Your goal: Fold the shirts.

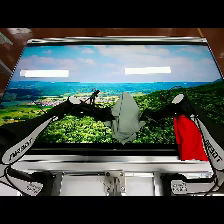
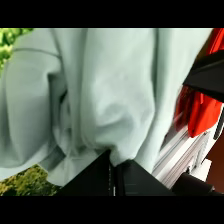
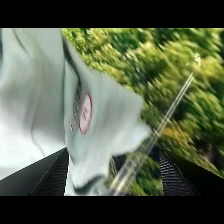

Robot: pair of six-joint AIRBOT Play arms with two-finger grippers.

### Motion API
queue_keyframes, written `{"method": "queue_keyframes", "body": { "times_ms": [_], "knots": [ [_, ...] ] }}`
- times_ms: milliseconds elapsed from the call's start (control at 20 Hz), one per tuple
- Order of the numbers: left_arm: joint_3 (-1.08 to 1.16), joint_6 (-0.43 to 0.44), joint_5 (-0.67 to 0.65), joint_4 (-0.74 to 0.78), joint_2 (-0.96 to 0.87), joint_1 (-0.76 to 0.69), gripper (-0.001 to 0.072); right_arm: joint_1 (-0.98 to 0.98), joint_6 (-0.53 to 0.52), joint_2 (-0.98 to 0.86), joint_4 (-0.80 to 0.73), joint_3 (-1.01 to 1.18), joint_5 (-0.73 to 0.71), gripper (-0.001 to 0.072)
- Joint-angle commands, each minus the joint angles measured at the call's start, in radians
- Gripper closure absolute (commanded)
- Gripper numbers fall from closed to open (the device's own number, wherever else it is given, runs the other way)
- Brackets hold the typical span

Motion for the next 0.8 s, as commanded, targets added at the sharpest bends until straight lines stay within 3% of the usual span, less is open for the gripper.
{"method": "queue_keyframes", "body": {
  "times_ms": [0, 50, 100, 200, 450, 750],
  "knots": [
    [0.010, 0.011, -0.008, -0.003, 0.013, 0.003, 0.0673, 0.053, 0.026, -0.027, 0.039, 0.000, -0.082, 0.0059],
    [0.010, 0.017, -0.009, -0.003, 0.016, 0.003, 0.0673, 0.057, 0.026, -0.027, 0.049, 0.000, -0.090, 0.0282],
    [0.010, 0.031, -0.009, -0.003, 0.023, 0.003, 0.0674, 0.057, 0.026, -0.024, 0.049, 0.000, -0.088, 0.0635],
    [0.021, 0.040, -0.014, 0.043, 0.048, 0.010, 0.0676, 0.048, 0.015, 0.000, 0.046, 0.005, -0.065, 0.0648],
    [0.182, 0.037, -0.135, 0.270, 0.213, 0.048, 0.0676, 0.039, -0.138, 0.230, 0.048, 0.143, 0.005, 0.0648],
    [0.557, -0.015, -0.186, 0.299, 0.465, 0.138, 0.0676, 0.040, -0.116, 0.576, 0.044, 0.476, -0.055, 0.0648]
  ]
}}
